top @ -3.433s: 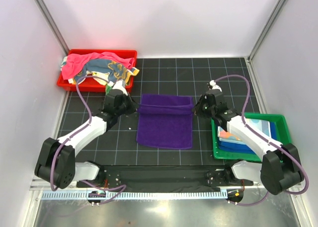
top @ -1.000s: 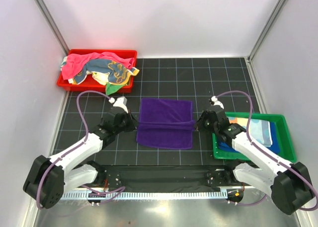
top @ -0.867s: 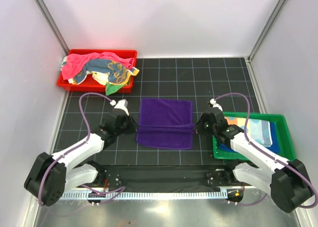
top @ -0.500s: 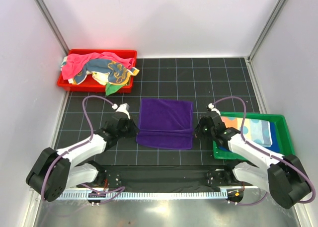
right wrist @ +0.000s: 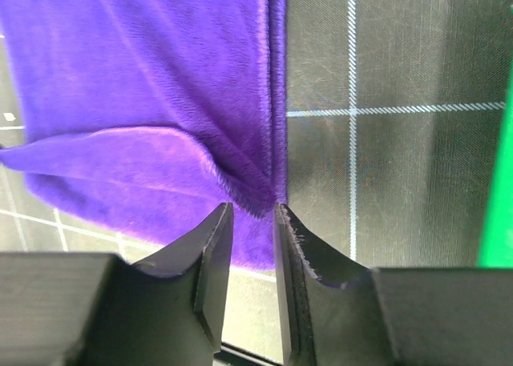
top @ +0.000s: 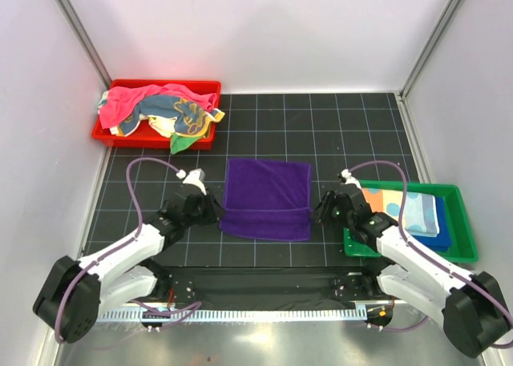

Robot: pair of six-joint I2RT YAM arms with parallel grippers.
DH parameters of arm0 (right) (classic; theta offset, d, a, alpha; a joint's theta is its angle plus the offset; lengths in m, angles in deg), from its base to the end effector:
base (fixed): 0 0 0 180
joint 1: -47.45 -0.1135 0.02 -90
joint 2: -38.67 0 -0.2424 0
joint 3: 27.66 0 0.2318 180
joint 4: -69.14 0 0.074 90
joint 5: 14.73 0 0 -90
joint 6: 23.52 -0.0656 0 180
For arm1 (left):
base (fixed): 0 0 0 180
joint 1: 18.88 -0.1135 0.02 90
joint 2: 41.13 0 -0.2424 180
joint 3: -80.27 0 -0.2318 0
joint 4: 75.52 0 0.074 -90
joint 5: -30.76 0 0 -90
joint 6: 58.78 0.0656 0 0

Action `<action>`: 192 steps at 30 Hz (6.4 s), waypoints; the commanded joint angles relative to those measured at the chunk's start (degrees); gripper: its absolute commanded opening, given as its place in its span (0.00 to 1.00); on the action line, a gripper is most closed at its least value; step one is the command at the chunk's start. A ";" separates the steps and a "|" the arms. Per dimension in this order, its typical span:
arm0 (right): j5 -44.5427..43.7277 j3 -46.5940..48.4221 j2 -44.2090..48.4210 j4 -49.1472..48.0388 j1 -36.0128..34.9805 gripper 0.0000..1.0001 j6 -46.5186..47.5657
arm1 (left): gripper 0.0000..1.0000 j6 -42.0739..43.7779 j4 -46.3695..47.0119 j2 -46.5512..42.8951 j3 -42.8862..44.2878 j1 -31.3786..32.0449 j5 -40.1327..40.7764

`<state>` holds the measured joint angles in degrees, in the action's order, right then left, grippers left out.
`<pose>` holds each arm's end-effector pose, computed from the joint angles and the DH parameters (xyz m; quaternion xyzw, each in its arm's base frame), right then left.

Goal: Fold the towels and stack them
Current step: Fold the towel

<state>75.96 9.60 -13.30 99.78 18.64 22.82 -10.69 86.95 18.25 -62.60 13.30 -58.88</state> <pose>0.1687 0.0937 0.1463 0.1173 0.9176 0.2290 0.3031 0.1850 -0.1159 0.1450 -0.0781 0.9021 -0.2534 0.3404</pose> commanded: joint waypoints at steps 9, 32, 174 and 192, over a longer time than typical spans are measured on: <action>-5.70 6.56 -2.42 3.61 -0.27 0.38 2.00 | 0.34 0.86 -9.43 2.29 11.78 0.16 3.33; -4.47 11.93 -13.78 -1.75 -1.15 0.41 1.56 | 0.26 1.22 -10.75 26.77 22.97 1.65 0.43; -12.82 47.35 -53.94 1.76 10.10 0.01 9.21 | 0.00 -0.72 -12.68 23.68 11.62 8.16 4.30; -12.46 51.04 -56.23 3.96 10.71 0.07 10.70 | 0.00 -0.63 -15.40 21.31 12.06 8.16 4.82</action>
<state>64.11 60.00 -70.36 104.09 29.15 33.02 -11.85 75.89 39.14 -48.52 21.13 -55.82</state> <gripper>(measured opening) 0.067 0.009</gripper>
